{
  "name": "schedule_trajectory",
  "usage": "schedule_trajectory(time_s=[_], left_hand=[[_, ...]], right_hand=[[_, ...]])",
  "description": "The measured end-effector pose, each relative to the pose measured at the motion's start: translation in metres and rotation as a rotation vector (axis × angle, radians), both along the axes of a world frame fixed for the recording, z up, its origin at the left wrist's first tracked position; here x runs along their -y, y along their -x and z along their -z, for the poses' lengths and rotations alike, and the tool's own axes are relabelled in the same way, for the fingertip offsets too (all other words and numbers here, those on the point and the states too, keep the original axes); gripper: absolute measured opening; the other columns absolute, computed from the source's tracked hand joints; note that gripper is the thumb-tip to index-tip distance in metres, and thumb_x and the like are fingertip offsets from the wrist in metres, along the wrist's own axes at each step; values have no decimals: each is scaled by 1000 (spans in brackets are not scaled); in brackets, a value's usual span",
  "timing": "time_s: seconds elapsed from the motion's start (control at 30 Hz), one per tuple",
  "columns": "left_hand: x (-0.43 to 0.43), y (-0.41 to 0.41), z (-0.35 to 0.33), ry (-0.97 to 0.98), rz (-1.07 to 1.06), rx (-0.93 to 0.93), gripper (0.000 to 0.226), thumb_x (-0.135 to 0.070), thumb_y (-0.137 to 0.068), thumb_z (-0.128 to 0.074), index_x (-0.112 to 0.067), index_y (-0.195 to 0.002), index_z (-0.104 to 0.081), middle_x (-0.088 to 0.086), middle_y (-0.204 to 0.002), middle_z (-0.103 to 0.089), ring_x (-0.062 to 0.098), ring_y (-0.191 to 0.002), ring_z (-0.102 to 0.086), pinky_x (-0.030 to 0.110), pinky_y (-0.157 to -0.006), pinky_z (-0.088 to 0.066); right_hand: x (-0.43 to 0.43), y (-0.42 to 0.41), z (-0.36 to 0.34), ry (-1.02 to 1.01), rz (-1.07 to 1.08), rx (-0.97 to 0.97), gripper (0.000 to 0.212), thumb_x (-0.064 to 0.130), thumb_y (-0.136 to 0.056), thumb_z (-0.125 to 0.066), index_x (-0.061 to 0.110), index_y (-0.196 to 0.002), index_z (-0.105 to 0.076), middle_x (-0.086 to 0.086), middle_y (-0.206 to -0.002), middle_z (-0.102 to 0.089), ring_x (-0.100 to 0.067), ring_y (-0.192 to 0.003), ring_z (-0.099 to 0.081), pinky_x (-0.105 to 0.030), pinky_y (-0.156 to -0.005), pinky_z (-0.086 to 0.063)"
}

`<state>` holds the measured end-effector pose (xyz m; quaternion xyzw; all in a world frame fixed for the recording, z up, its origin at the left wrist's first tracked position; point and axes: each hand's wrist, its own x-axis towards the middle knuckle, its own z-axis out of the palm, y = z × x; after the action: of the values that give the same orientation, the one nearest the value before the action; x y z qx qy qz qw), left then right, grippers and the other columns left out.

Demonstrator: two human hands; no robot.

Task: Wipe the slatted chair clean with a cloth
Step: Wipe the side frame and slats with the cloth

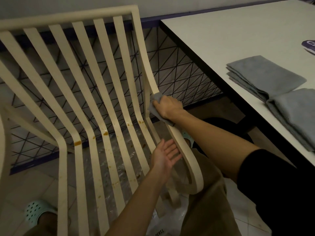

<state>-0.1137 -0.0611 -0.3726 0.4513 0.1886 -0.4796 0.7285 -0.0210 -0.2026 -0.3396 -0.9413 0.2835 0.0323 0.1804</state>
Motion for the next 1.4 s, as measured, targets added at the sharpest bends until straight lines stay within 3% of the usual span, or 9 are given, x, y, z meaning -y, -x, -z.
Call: schedule_trajectory(time_s=[0.37,0.63,0.83,1.03,1.27,1.4], left_hand=[[-17,13,-9,35,37,-1,47,-37,-101,-39,-1,-126,-56,18,-125,-61,27,-108,-62,36,-83,-54],[-25,22,-16,63,11,-25,54,-39,-101,-36,4,-132,-48,20,-119,-62,29,-102,-62,38,-85,-52],[-31,31,-10,55,48,-34,57,-41,-101,-35,6,-132,-46,25,-125,-58,34,-113,-58,40,-91,-49],[-42,36,-1,-51,256,60,42,-37,-101,-37,-4,-103,-62,20,-103,-69,31,-98,-66,38,-81,-54],[-36,27,-1,-145,236,181,25,-23,-100,-46,-6,-103,-63,17,-102,-70,29,-94,-67,40,-84,-54],[-30,23,1,-129,200,225,23,-23,-98,-50,-7,-107,-64,16,-104,-71,29,-96,-69,38,-82,-56]], right_hand=[[-14,43,1,0,-34,23,43,40,-102,-31,6,-112,-56,-15,-111,-63,-29,-94,-59,-31,-71,-36],[-30,98,6,-14,11,-30,47,47,-97,-33,8,-119,-49,-17,-112,-62,-35,-98,-60,-37,-75,-41],[-44,136,1,-1,-8,-28,46,46,-99,-33,7,-119,-48,-15,-110,-64,-33,-97,-62,-34,-74,-41],[-54,173,0,75,-56,-43,49,49,-99,-29,8,-121,-46,-12,-102,-66,-30,-89,-64,-33,-67,-41],[-54,172,-1,98,-50,-36,48,51,-98,-28,11,-110,-51,-9,-99,-66,-27,-84,-64,-38,-72,-51],[-50,161,-1,90,-46,-38,46,50,-99,-30,12,-105,-54,-9,-100,-65,-27,-87,-63,-36,-71,-46]])
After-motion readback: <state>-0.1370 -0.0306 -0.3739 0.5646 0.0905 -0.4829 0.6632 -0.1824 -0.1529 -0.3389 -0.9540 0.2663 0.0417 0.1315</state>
